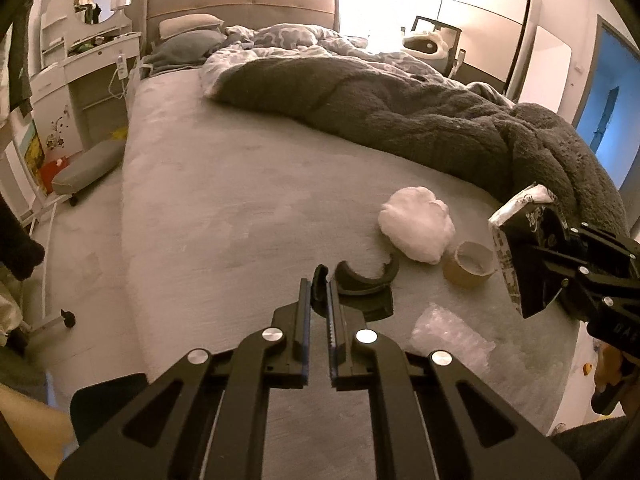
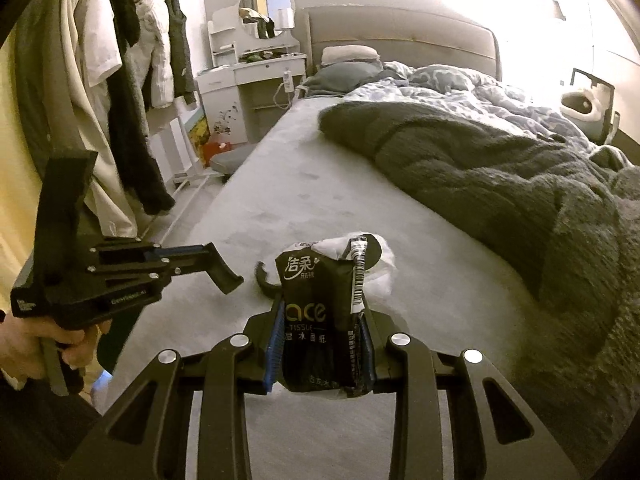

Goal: Collect trash
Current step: 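Carry the black plastic piece into the bin and open the left gripper while the right carries the tissue pack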

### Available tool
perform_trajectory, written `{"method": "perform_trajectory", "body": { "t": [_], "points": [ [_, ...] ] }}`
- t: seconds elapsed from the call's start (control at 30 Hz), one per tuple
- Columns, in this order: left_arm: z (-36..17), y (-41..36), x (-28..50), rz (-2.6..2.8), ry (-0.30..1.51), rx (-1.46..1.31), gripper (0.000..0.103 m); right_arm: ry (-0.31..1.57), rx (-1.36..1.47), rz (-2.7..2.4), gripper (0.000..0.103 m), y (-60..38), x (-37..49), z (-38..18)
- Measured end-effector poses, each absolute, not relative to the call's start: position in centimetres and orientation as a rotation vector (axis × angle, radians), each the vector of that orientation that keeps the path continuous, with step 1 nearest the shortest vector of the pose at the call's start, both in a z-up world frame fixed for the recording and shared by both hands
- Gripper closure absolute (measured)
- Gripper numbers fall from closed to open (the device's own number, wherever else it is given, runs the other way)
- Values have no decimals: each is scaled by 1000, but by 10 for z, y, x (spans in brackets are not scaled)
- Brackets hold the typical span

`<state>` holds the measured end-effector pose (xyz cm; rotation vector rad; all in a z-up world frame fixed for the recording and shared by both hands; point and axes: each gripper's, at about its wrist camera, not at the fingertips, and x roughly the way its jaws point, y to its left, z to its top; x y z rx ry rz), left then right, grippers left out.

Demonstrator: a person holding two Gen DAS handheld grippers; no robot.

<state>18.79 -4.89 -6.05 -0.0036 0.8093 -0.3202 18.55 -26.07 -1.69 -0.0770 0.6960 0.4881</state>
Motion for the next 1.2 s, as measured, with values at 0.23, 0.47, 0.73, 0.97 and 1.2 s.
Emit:
{"method": "perform_trajectory", "body": {
  "t": [0.23, 0.47, 0.73, 0.97, 1.2],
  "points": [
    [-55, -28, 181, -300, 803, -17, 95, 684, -77, 528, 71, -233, 186, -9],
    [-53, -4, 178, -266, 808, -23, 95, 685, -69, 567, 71, -210, 191, -7],
    [-54, 28, 177, -219, 826, -40, 95, 684, -72, 609, 71, -179, 195, -5],
    [-67, 58, 175, -165, 894, -39, 95, 675, -74, 655, 71, -150, 196, 1],
    [-84, 94, 173, -125, 972, -72, 95, 711, -88, 698, 71, -117, 200, -5]
  ]
}}
